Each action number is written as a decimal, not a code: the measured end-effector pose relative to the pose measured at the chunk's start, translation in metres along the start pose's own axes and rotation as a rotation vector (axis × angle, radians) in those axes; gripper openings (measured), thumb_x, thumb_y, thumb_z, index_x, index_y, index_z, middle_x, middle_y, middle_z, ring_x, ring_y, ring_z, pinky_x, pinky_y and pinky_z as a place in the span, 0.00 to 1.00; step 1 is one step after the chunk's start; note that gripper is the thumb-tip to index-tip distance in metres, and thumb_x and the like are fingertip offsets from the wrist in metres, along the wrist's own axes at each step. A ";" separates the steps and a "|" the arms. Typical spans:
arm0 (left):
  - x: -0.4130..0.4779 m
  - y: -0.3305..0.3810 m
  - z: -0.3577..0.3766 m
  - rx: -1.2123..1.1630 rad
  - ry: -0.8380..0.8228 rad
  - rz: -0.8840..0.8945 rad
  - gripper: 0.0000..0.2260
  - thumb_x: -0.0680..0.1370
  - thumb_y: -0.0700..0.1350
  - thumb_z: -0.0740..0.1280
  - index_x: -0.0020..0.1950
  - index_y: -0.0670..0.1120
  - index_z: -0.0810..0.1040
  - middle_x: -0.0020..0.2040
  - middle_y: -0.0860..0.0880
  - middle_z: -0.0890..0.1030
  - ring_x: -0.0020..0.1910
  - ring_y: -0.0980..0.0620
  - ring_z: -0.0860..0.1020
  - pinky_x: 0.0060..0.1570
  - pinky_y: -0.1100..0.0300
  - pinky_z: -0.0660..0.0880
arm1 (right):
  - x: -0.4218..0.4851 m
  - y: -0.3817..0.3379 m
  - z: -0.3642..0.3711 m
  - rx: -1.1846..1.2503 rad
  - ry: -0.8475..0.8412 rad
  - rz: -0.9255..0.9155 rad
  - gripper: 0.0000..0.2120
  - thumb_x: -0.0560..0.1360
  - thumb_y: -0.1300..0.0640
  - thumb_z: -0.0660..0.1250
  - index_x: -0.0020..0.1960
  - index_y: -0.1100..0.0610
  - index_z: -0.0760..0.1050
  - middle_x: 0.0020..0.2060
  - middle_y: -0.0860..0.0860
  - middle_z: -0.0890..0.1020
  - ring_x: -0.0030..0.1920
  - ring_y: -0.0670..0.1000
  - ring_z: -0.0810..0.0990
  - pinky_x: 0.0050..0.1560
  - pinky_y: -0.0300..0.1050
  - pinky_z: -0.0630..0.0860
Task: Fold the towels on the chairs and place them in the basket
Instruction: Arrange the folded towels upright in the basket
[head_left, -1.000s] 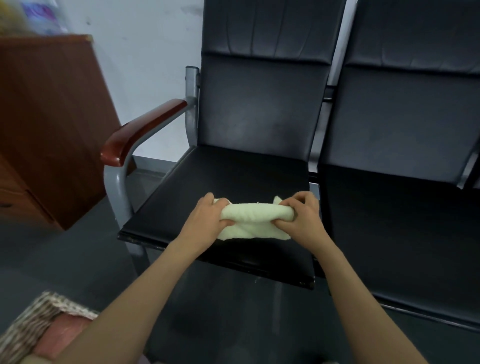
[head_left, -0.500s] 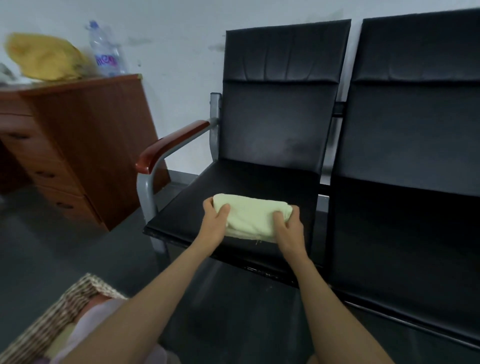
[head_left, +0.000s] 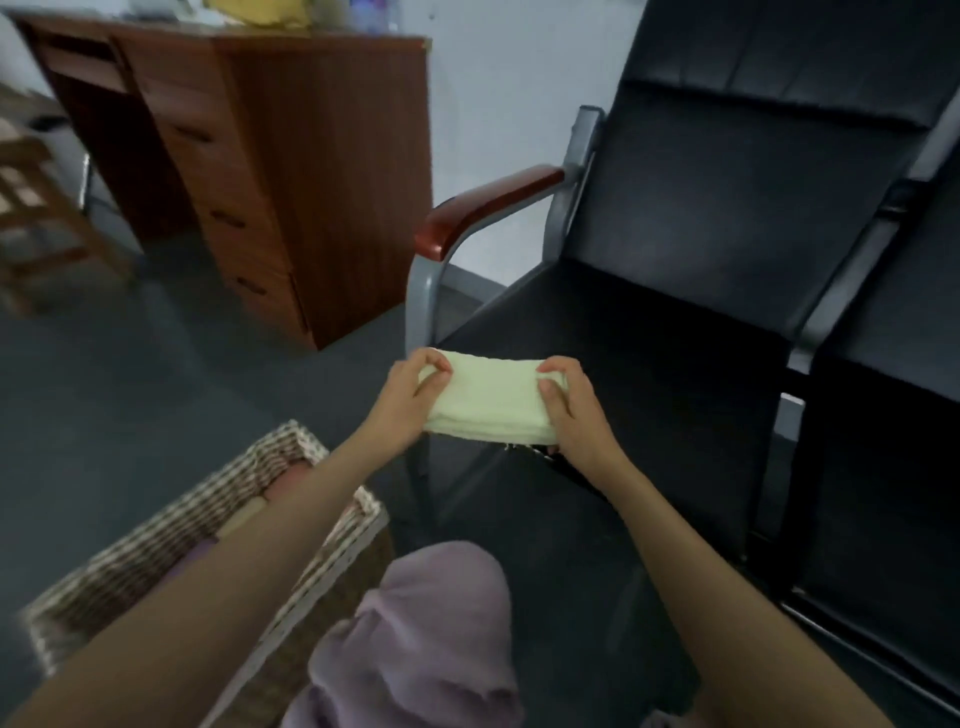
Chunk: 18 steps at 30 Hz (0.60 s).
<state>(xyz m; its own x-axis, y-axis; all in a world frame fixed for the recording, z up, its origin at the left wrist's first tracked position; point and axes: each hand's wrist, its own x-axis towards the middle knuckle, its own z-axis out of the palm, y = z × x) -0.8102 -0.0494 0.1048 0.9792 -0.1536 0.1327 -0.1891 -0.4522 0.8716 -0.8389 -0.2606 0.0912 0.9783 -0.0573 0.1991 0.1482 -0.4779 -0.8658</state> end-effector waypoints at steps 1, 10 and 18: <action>-0.005 -0.018 -0.015 -0.019 0.024 -0.048 0.04 0.82 0.45 0.58 0.53 0.48 0.71 0.60 0.46 0.69 0.51 0.57 0.69 0.37 0.74 0.70 | 0.007 -0.004 0.020 -0.017 -0.060 0.006 0.06 0.82 0.52 0.54 0.55 0.41 0.65 0.56 0.50 0.68 0.48 0.50 0.73 0.27 0.39 0.75; -0.069 -0.172 -0.143 -0.163 0.172 -0.483 0.15 0.68 0.51 0.73 0.50 0.64 0.72 0.60 0.47 0.73 0.53 0.48 0.74 0.47 0.56 0.72 | 0.060 -0.039 0.233 -0.173 -0.606 0.049 0.04 0.82 0.52 0.53 0.55 0.45 0.64 0.57 0.51 0.70 0.46 0.51 0.75 0.29 0.41 0.75; -0.133 -0.274 -0.209 0.077 -0.017 -0.776 0.20 0.73 0.31 0.64 0.60 0.50 0.69 0.61 0.46 0.70 0.43 0.52 0.72 0.38 0.61 0.70 | 0.031 -0.037 0.369 -0.309 -1.139 0.198 0.31 0.73 0.55 0.71 0.70 0.50 0.59 0.61 0.48 0.70 0.50 0.46 0.74 0.39 0.34 0.75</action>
<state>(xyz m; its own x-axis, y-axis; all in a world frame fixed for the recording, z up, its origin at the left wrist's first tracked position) -0.8728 0.2787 -0.0532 0.8320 0.2186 -0.5099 0.5449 -0.4950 0.6768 -0.7612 0.0787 -0.0397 0.5695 0.5815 -0.5810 0.0920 -0.7475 -0.6579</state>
